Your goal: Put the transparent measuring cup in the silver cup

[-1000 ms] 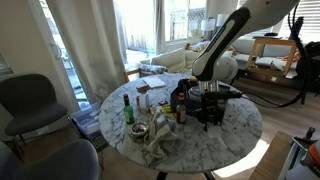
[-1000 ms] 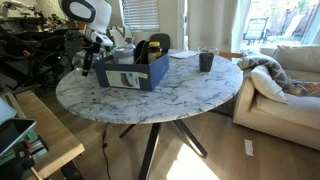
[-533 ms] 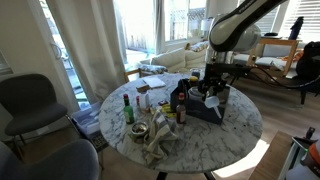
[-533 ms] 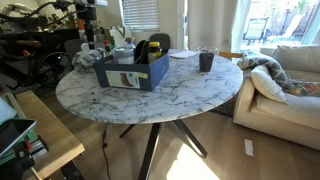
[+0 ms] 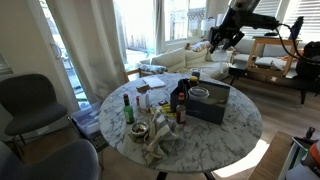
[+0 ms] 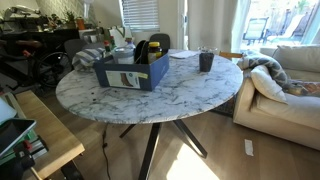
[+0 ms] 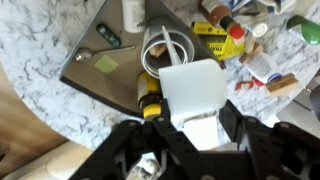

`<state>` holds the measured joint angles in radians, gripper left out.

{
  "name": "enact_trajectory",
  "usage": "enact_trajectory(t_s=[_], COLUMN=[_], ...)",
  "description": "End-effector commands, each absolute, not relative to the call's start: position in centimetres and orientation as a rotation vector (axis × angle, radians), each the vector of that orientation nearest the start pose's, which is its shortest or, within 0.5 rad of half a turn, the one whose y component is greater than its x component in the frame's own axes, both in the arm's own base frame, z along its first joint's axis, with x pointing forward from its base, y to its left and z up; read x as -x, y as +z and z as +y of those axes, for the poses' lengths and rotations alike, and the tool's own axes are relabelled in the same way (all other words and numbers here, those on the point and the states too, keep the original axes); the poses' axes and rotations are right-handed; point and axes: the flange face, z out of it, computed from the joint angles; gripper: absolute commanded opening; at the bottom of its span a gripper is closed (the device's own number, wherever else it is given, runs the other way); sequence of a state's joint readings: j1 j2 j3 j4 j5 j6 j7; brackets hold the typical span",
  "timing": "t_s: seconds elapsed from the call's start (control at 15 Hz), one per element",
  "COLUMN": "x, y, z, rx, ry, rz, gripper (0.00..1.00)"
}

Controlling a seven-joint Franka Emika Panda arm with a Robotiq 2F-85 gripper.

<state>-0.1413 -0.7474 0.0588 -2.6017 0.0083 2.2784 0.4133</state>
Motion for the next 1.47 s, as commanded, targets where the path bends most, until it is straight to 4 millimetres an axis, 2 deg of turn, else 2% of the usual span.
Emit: enact_trajectory(t_s=[0.0,0.13,0.2,0.47,0.53,0.67,0.8,0.93,1.07,1.2,1.4], x=[-34.6,-35.1,-34.6,-35.0,-35.0,-36.8,-38.7,-40.4,-41.9,-42.7,-43.5], y=[55.6,55.1,56.6,55.5,55.5,55.7,56.3,55.3,53.6,51.8,49.9], z=[-4.4,-6.1,-4.9,-6.2,-6.2,-6.0,-6.8,-7.5,-7.4,-7.3,-7.4], rx=[2.926,2.908,2.905,2.908,2.907,2.800,2.735,2.708,2.710,2.721,2.720], ry=[-0.916,-0.977,-0.940,-0.950,-0.950,-1.111,-1.235,-1.205,-1.087,-1.023,-1.036], rz=[0.893,0.986,0.901,0.962,0.964,0.944,0.932,0.952,0.984,1.003,0.991], gripper=[0.27,0.27,0.52,0.52,0.27,0.27,0.27,0.27,0.27,0.27,0.27])
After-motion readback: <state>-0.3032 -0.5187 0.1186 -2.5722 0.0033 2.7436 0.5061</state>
